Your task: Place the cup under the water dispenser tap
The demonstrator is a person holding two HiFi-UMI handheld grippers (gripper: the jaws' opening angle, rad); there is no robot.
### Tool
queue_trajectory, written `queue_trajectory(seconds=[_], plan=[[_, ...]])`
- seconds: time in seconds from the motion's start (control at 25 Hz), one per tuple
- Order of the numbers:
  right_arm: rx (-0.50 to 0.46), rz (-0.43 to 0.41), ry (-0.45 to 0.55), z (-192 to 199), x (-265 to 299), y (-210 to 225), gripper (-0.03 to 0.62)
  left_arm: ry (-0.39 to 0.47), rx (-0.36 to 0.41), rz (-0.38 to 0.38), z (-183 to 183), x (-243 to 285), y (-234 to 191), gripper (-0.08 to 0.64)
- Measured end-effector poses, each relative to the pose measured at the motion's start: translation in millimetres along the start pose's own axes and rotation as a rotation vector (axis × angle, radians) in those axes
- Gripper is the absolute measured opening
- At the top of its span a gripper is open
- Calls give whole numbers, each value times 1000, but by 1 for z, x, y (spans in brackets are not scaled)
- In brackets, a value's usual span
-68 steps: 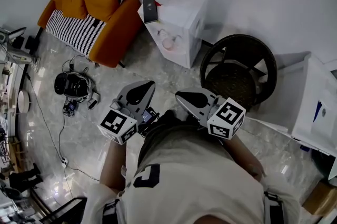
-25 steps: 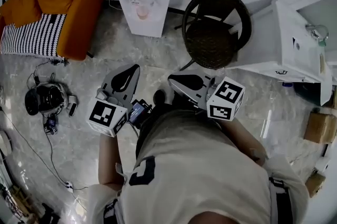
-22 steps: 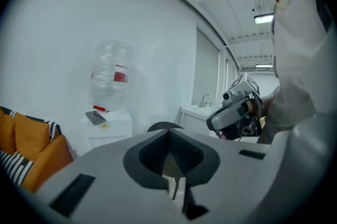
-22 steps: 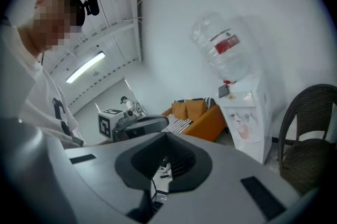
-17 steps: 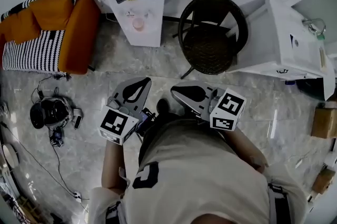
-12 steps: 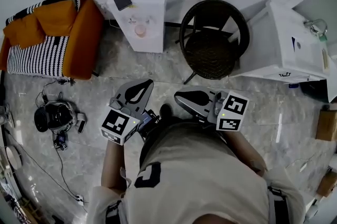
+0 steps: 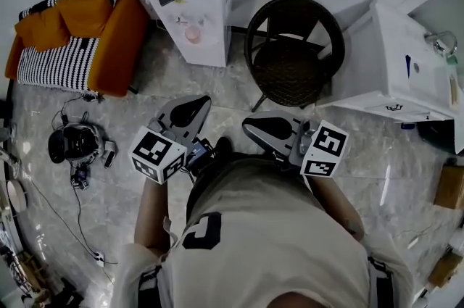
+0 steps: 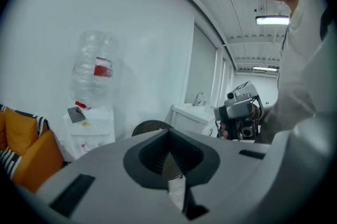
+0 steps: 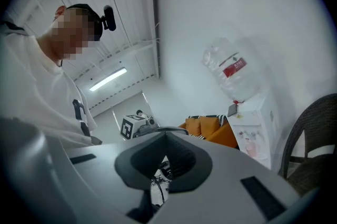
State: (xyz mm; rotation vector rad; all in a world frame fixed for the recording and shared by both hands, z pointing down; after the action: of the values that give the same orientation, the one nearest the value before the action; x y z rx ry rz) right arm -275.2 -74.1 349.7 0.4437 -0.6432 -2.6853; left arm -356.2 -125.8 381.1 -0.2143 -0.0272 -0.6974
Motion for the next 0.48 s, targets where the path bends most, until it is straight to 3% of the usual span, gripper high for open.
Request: queue_trajectory(seconds=[0.48], plan=[[-65, -32, -23, -14, -60, -11, 26, 18, 75, 5, -11, 21, 73, 57]])
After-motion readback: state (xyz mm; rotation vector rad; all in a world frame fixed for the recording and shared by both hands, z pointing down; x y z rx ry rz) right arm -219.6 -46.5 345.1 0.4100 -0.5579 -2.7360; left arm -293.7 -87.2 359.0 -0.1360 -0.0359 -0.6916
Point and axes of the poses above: the fingertips, and each gripper's own axes: x forward along the fingers, y to its right, z out of its underside, the point moved 1 cm from there along -x, backward along the fingers, and after that the axes turned 14 degrees about y, right-handed, at the moved point
